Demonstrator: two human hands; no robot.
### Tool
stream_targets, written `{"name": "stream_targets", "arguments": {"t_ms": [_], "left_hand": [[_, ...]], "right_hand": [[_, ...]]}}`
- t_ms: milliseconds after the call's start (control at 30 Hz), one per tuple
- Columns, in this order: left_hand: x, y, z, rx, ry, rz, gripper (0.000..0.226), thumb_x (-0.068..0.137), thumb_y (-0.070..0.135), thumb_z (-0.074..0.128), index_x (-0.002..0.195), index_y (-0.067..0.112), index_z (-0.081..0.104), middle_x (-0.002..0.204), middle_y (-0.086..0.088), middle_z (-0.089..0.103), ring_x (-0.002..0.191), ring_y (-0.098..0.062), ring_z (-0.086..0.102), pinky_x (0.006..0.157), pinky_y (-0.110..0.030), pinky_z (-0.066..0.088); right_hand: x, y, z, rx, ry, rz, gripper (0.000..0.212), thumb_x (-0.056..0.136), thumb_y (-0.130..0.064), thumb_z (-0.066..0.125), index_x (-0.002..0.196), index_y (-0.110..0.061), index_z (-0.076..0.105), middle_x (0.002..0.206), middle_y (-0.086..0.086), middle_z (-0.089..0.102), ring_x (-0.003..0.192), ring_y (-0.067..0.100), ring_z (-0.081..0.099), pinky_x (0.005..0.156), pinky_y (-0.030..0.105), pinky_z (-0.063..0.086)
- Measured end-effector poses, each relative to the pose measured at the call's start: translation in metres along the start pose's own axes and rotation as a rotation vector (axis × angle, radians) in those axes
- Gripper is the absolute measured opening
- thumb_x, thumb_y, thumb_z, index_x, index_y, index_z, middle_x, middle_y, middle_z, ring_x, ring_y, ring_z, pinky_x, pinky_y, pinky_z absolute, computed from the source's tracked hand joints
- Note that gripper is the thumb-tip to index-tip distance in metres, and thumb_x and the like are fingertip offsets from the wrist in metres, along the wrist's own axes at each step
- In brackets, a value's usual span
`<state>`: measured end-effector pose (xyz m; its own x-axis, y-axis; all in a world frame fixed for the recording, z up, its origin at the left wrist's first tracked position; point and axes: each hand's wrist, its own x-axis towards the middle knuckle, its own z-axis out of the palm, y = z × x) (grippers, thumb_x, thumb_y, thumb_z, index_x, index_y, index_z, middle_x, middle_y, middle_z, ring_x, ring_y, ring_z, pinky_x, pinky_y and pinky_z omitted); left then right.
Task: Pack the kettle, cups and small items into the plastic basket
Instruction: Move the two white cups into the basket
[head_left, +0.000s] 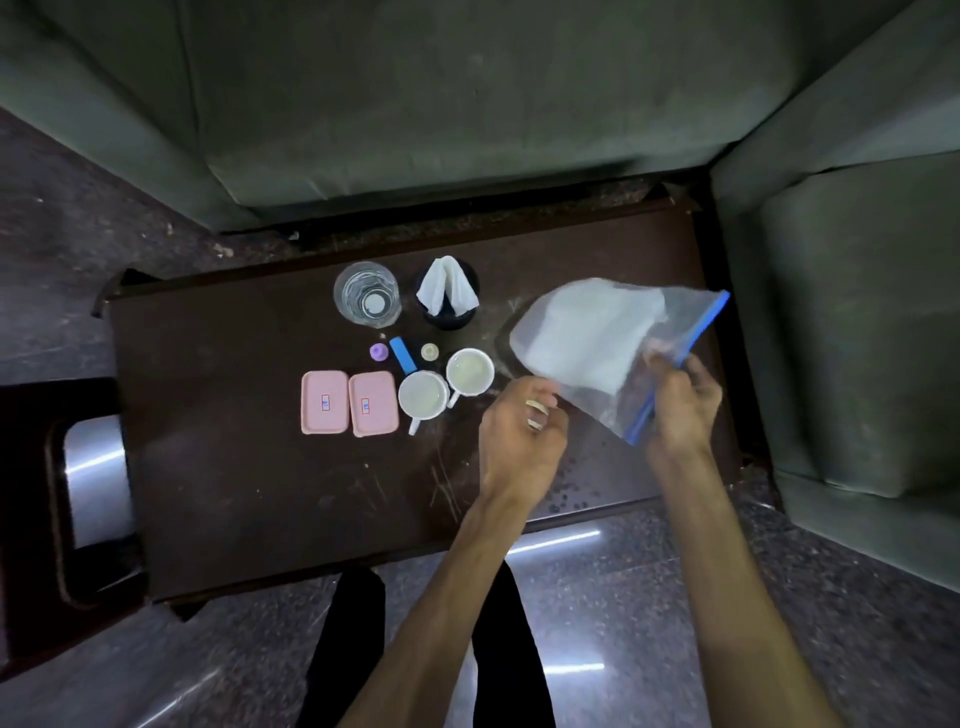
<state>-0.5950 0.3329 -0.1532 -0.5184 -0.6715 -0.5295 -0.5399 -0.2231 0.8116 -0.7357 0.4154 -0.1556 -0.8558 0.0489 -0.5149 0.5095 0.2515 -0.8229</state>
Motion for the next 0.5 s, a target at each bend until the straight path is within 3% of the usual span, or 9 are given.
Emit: {"name": "stream_targets", "arguments": {"t_ms": [67,133,200,267,333,400,500], "left_hand": [[0.003,-0.005,-0.002,0.018,0.016,-0.014,0.034,0.074,0.028,0.059,0.104,0.022,0.073,0.09,0.011,0.072,0.074,-0.007,0.065,0.079,-0.037,0.061],[0.003,-0.013,-0.007,0.056,0.027,-0.025,0.037,0.071,0.035,0.056,0.102,0.023,0.073,0.09,0.013,0.073,0.07,-0.004,0.063,0.078,-0.034,0.06],[0.002,-0.025,-0.015,0.113,0.036,-0.053,0.036,0.072,0.036,0.055,0.101,0.025,0.073,0.091,0.013,0.074,0.067,0.0,0.061,0.077,-0.033,0.06],[0.0,-0.039,-0.025,0.154,0.051,-0.086,0.031,0.075,0.029,0.058,0.102,0.025,0.073,0.093,0.011,0.075,0.069,-0.001,0.063,0.08,-0.035,0.06],[-0.002,-0.052,-0.035,0.176,0.086,-0.109,0.025,0.081,0.02,0.064,0.103,0.022,0.074,0.094,0.007,0.076,0.074,-0.01,0.067,0.081,-0.038,0.06],[-0.002,-0.064,-0.046,0.212,0.16,-0.142,0.023,0.082,0.011,0.066,0.101,0.02,0.074,0.091,0.004,0.076,0.076,-0.019,0.07,0.08,-0.04,0.06],[0.002,-0.076,-0.064,0.324,0.274,-0.128,0.024,0.08,0.009,0.068,0.101,0.021,0.073,0.083,0.005,0.072,0.075,-0.024,0.069,0.076,-0.04,0.059]], "right_hand": [[0.006,0.02,0.009,0.005,0.069,0.098,0.013,0.093,0.0,0.067,0.089,-0.011,0.072,0.063,-0.012,0.068,0.052,-0.005,0.062,0.054,0.016,0.052],[0.007,0.047,0.014,-0.037,0.102,0.284,0.01,0.095,-0.001,0.066,0.086,-0.004,0.066,0.063,-0.003,0.067,0.049,0.003,0.061,0.05,0.022,0.052],[0.006,0.073,0.015,-0.145,0.109,0.465,0.009,0.094,-0.011,0.067,0.093,-0.001,0.068,0.078,0.01,0.069,0.063,0.017,0.066,0.063,0.034,0.059],[0.002,0.087,0.014,-0.444,0.162,0.487,0.027,0.091,-0.022,0.069,0.107,-0.001,0.075,0.098,0.017,0.075,0.086,0.032,0.073,0.082,0.042,0.061],[-0.009,0.084,0.017,-0.683,0.256,0.381,0.032,0.091,-0.027,0.067,0.111,-0.003,0.077,0.112,0.019,0.076,0.105,0.039,0.073,0.086,0.04,0.055],[-0.024,0.075,0.029,-0.718,0.237,0.203,0.024,0.091,-0.026,0.068,0.105,-0.01,0.08,0.108,0.017,0.077,0.106,0.04,0.072,0.082,0.034,0.051],[-0.043,0.07,0.049,-0.767,-0.079,-0.221,0.011,0.089,-0.019,0.071,0.094,-0.019,0.08,0.088,0.006,0.08,0.086,0.028,0.076,0.072,0.024,0.046]]}}
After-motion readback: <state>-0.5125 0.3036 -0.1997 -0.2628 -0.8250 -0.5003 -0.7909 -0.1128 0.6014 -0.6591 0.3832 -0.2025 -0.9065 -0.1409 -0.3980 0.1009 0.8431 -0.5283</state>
